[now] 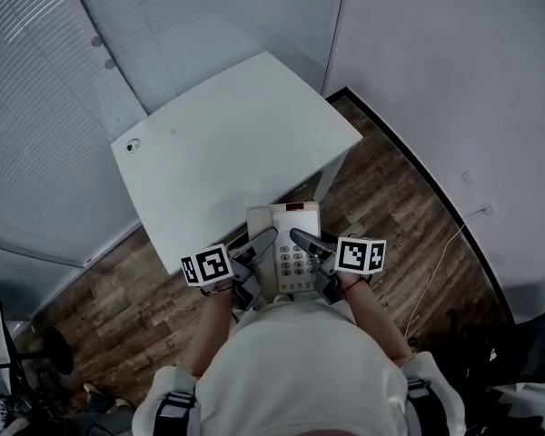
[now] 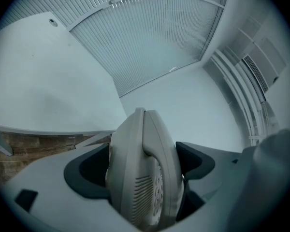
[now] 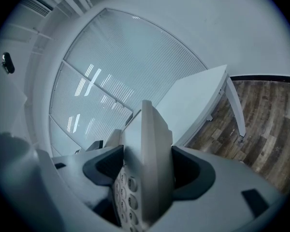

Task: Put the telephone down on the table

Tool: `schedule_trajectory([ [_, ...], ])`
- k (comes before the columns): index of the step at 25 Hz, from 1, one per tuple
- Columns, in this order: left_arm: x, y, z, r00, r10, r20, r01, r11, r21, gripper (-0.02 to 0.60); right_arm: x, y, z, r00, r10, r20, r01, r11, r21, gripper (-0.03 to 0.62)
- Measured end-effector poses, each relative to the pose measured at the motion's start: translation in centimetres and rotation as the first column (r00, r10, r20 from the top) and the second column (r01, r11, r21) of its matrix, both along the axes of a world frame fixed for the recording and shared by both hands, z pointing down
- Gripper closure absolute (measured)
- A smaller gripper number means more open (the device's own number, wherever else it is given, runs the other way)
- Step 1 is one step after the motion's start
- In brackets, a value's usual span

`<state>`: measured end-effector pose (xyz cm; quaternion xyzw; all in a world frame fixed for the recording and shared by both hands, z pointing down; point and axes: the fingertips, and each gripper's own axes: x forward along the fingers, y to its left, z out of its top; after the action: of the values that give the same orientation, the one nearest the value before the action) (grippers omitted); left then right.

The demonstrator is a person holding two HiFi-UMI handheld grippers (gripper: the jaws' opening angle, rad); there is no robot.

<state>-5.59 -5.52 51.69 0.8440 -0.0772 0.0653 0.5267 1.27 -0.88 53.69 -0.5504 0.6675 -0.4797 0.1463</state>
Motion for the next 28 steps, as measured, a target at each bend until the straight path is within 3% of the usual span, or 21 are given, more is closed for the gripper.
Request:
schedule_trajectory([
  [28,9.1,-16.2,-0.4,0.983,-0.185,0.021,0.185,0.983,-0.011,0.172,9.8,-17.5,-0.5,0.983,-0.185,0.011,0.185,0.983,-0.014,0.279],
])
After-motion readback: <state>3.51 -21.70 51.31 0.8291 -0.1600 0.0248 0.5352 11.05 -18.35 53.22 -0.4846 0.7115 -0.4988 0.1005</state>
